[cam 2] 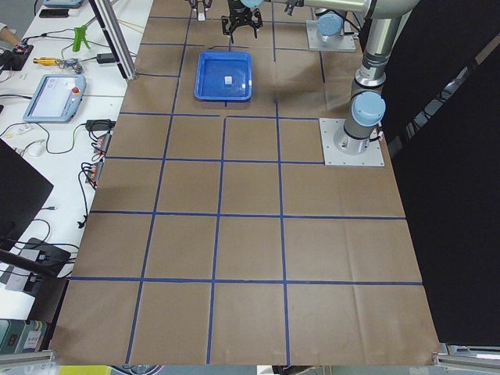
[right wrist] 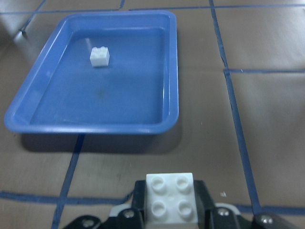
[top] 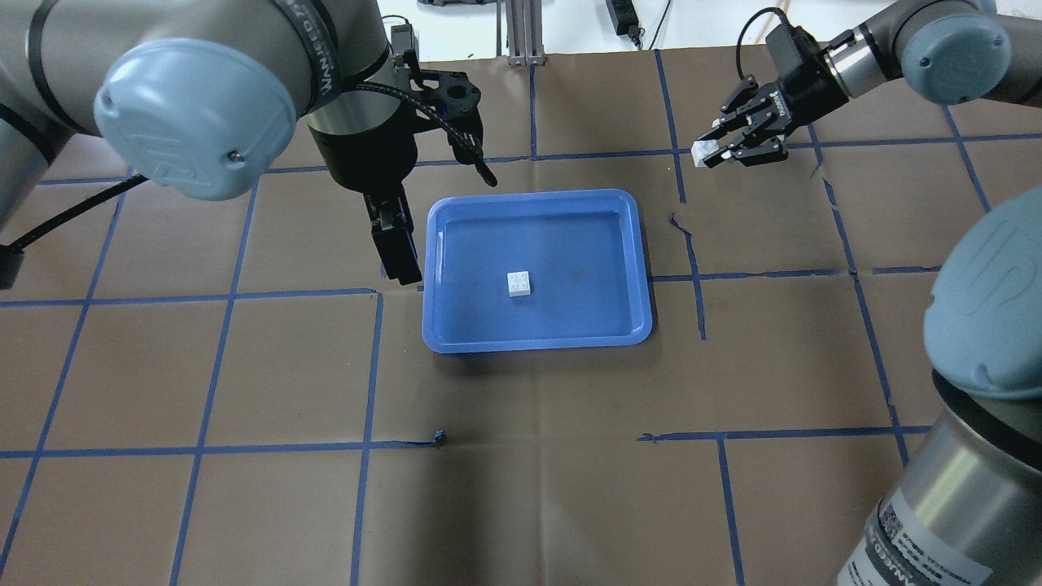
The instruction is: Assemble white blocks and place on blue tray
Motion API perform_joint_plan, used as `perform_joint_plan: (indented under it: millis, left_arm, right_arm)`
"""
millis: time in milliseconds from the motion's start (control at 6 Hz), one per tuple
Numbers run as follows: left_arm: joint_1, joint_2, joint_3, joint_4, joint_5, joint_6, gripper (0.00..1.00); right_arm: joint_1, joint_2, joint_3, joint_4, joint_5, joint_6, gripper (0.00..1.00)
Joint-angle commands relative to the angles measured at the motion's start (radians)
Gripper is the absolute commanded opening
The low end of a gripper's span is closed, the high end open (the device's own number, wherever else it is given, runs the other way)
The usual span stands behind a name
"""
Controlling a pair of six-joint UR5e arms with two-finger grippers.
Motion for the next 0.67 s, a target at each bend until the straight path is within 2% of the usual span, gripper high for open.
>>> perform_joint_plan:
  millis: [0, 167, 333, 500]
  left_arm:
    - [0.0, 0.027, -0.017, 0.077, 0.064, -0.478, 1.0]
    - [0.024, 0.048, -0.022, 0.14, 0.064, -0.682, 1.0]
    - [0.07, 0.063, -0.039, 0.192, 0.057, -0.904, 1.0]
    - [0.116, 0.103, -0.04, 0.203, 0.057, -0.962, 1.0]
  right_arm:
    - [0.083, -0.053, 0.136, -0.161, 0.018, 0.088, 0.3]
    - [0.179, -0.082, 0.308, -0.474, 0.053, 0.267, 0.3]
    - [0.231, -0.076, 0.434, -0.795, 0.055, 0.492, 0.3]
    - [0.267, -0.055, 0.531, -1.065, 0.052, 0.664, 0.3]
